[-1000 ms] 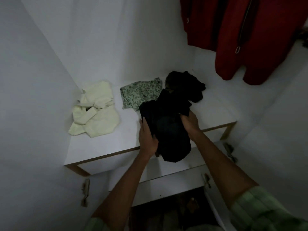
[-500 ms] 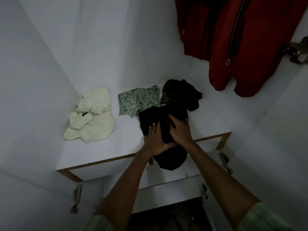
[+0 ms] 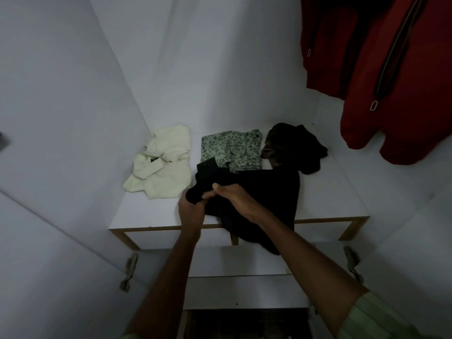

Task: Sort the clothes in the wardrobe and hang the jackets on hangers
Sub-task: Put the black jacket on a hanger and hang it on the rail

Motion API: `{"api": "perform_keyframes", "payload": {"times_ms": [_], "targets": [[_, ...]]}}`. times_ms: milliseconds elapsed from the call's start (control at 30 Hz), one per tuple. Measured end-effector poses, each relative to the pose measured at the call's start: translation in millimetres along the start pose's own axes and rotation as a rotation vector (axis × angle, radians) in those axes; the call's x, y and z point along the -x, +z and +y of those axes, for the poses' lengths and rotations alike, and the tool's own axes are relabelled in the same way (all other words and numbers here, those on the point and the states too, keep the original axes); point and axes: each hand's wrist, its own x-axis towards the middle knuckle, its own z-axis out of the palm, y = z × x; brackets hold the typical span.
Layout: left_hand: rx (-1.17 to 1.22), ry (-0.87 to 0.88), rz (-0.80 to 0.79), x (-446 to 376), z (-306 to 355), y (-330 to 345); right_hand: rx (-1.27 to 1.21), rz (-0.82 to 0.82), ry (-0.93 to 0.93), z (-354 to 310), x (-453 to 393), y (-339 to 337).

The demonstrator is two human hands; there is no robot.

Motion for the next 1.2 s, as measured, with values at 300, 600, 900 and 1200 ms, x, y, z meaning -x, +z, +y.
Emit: {"api": "perform_keyframes", "payload": {"times_ms": [300,600,900,1200], "targets": [[-0.11,-0.315,0.484,-14,-9,-51,0.922,0.196,-0.095,66,-5,-7],[-0.582,0.1,-0.01,-22,-7,-40,1.074,0.563,0.153,69,-3,4],[-0.637,0.596,0.159,-10,-14,-83,0.925,0.532,-0.015,81,-14,50],[-0.765,0.634,0.318,-26,-14,-181,0.667,0.322,-0.04,52,-70,131]]}}
